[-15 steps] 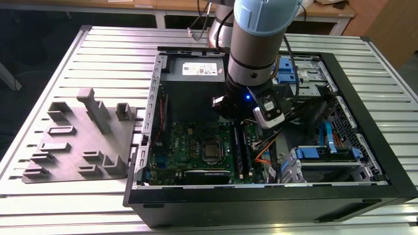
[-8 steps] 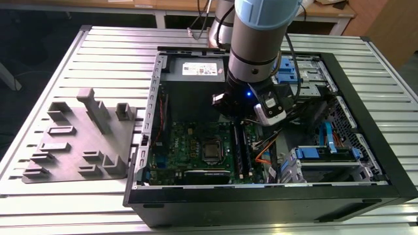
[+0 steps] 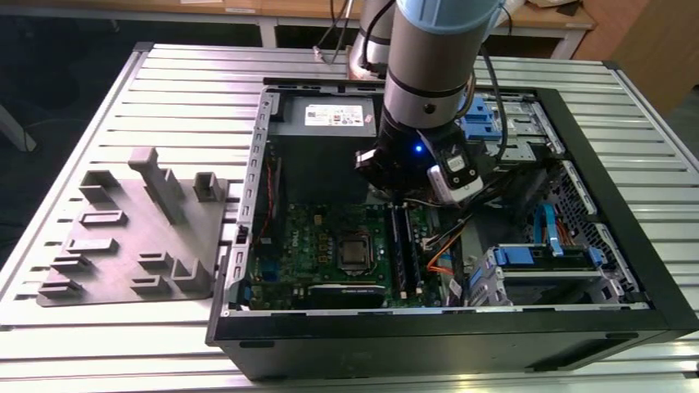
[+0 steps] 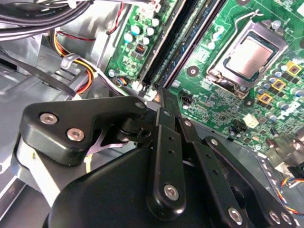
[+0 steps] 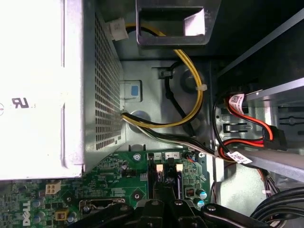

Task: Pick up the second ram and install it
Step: 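Press down the second ram until it locks into place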

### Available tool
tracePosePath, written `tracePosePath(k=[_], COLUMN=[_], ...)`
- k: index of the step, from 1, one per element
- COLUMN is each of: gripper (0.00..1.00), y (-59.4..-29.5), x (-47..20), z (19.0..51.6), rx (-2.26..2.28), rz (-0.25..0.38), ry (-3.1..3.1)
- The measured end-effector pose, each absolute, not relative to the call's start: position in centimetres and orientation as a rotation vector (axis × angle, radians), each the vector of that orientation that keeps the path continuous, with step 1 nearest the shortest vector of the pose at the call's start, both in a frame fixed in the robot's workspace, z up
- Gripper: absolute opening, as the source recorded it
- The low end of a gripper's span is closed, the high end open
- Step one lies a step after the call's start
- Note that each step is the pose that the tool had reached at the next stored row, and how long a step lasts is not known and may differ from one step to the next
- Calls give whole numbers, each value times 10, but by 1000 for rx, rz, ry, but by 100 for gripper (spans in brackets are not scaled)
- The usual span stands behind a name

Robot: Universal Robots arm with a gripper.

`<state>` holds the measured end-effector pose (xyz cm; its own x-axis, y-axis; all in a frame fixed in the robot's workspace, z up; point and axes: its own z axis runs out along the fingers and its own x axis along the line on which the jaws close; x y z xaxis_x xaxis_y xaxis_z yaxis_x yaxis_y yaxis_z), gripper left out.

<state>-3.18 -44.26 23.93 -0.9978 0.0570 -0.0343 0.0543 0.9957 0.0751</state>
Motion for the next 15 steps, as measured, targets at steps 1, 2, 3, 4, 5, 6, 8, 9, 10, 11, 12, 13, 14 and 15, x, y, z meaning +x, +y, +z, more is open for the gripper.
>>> tracePosePath(k=[1,2,3,4,5,6,8,9,10,11,12,13,14,15], gripper=[7,7,7,7,7,7,7,7,7,7,7,7,7,7], y=[-443,-443,-443,-443,-443,-443,-444,-445,-446,-448,-450,-452,-454,-455], x=[-32,-32,-32,-32,-32,-32,-32,-32,-32,-32,-32,-32,-32,-32], z=[239,239,239,240,240,240,240,240,240,240,240,240,240,240], rx=[87,87,86,87,87,86,86,86,86,87,86,86,86,86], rz=[115,115,115,115,115,115,115,115,115,115,115,115,114,115], ry=[3102,3102,3102,3102,3102,3102,3102,3102,3102,3102,3102,3102,3102,3102])
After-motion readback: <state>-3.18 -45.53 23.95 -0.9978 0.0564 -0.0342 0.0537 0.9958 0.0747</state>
